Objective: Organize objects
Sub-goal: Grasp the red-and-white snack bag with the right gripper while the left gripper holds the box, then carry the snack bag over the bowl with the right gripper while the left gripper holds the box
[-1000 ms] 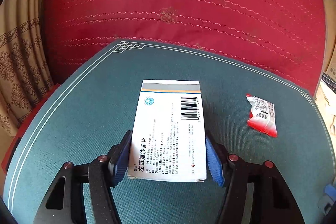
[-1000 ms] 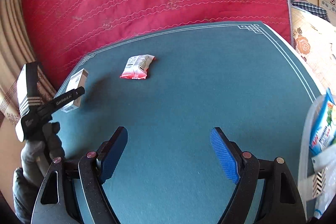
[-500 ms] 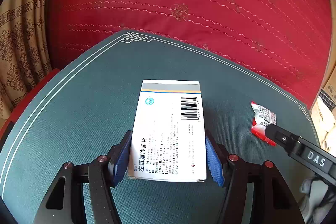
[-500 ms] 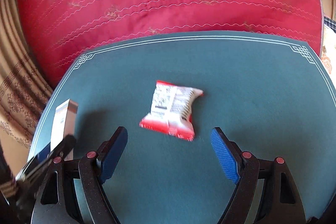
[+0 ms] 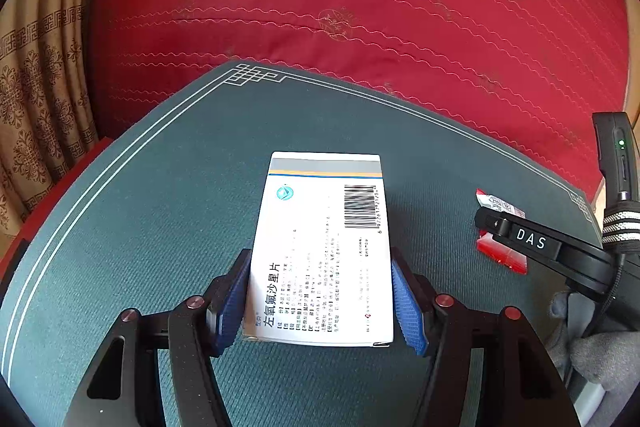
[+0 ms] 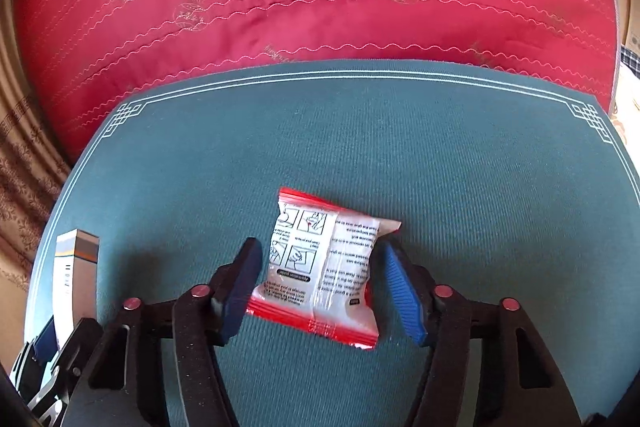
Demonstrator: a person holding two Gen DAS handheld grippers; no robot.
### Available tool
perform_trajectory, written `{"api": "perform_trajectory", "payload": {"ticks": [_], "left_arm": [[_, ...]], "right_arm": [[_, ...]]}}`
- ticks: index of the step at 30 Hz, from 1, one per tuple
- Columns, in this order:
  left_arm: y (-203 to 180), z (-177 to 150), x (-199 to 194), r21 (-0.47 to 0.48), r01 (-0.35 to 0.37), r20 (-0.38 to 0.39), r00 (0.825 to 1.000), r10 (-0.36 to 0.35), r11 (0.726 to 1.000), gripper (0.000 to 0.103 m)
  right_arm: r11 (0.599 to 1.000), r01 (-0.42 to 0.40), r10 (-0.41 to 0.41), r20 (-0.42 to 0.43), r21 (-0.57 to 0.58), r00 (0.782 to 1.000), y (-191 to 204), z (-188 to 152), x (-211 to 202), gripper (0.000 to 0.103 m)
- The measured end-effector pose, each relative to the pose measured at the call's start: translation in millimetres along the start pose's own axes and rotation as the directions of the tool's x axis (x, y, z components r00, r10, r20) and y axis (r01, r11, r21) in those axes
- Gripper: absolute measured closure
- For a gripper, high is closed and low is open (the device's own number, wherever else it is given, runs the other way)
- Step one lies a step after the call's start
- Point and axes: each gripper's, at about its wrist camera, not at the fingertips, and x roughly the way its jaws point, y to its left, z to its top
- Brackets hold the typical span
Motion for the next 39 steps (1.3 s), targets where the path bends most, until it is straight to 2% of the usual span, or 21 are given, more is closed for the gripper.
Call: {"api": "perform_trajectory", "payload": {"ticks": [8, 15, 20, 32, 36, 39], "left_arm": [[3.0, 1.1, 1.7, -0.009, 0.015, -0.014, 1.000, -0.015, 1.000, 0.036], [-4.3, -2.3, -4.2, 0.032, 0.013, 0.011, 1.000, -0.013, 0.999, 0.036], [-12.1, -5.0, -10.4, 0.057, 0.033, 0.027, 0.999, -0.035, 0.998, 0.036], [-39.5, -12.9, -23.9, 0.142, 0.077, 0.047, 0.995, -0.084, 0.987, 0.036], [-40.8, -12.5, -26.7, 0.151, 0.119, 0.043, 0.991, -0.127, 0.981, 0.036], [-40.1, -9.4, -25.8, 0.136, 0.195, 0.019, 0.980, -0.200, 0.971, 0.036]], "right_arm": [[0.999, 0.024, -0.024, 0.009, -0.024, 1.000, -7.3, -18.5, -13.2, 0.057], [0.999, 0.025, -0.025, 0.007, -0.035, 1.000, -12.4, -50.0, -38.8, 0.058], [0.999, 0.011, -0.011, 0.006, -0.042, 1.000, -13.8, -77.7, -63.6, 0.060], [0.999, -0.039, 0.038, 0.011, 0.024, 0.999, -29.1, -127.1, -109.1, 0.060], [0.997, -0.052, 0.051, 0.030, 0.053, 0.998, -34.8, -139.7, -127.1, 0.060], [0.995, -0.061, 0.058, 0.047, 0.075, 0.997, -39.9, -148.1, -141.9, 0.060]]}}
